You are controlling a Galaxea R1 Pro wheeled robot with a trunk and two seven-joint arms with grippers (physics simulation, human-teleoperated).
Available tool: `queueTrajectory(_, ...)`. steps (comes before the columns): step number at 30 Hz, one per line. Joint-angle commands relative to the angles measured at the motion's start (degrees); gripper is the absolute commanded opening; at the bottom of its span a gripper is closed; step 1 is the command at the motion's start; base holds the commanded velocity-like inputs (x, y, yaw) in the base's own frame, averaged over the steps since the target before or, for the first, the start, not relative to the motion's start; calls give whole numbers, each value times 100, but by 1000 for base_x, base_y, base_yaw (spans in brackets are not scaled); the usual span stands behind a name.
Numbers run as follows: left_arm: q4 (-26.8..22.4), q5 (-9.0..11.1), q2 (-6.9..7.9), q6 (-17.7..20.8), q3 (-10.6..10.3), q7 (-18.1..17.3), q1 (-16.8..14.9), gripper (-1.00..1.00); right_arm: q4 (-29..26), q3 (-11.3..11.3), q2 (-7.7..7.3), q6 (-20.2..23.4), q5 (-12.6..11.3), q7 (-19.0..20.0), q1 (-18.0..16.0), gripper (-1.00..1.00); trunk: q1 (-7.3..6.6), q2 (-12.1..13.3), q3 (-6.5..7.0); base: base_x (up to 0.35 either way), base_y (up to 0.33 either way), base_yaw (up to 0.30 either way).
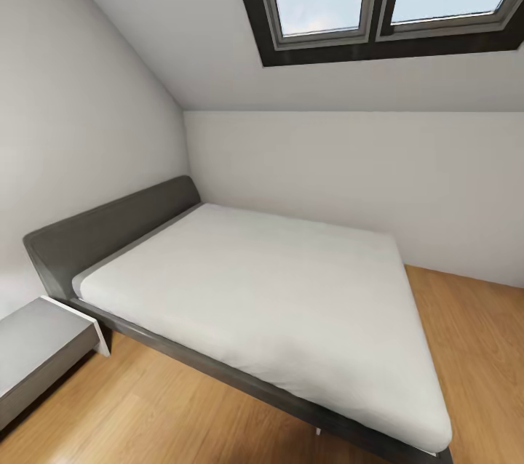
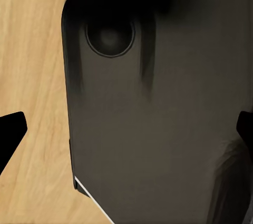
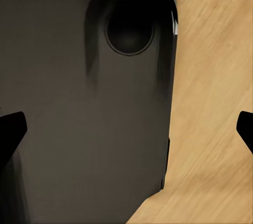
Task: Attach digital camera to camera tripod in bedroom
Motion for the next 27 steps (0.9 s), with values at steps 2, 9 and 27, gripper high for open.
queueTrajectory(2,-10,3,-1,-21,6,-1,3,100,0,4,2,-41,7,-1,-1,100,0,-2,-4,0,0,0)
queueTrajectory(9,-12,4,-1,-164,7,-1,3,100,3,11,10,-73,9,22,0,100,0,-2,-4,0,0,0)
queueTrajectory(27,-12,6,-11,-188,7,-1,3,100,9,0,23,-91,-29,-1,2,100,0,-2,-4,0,0,-12)
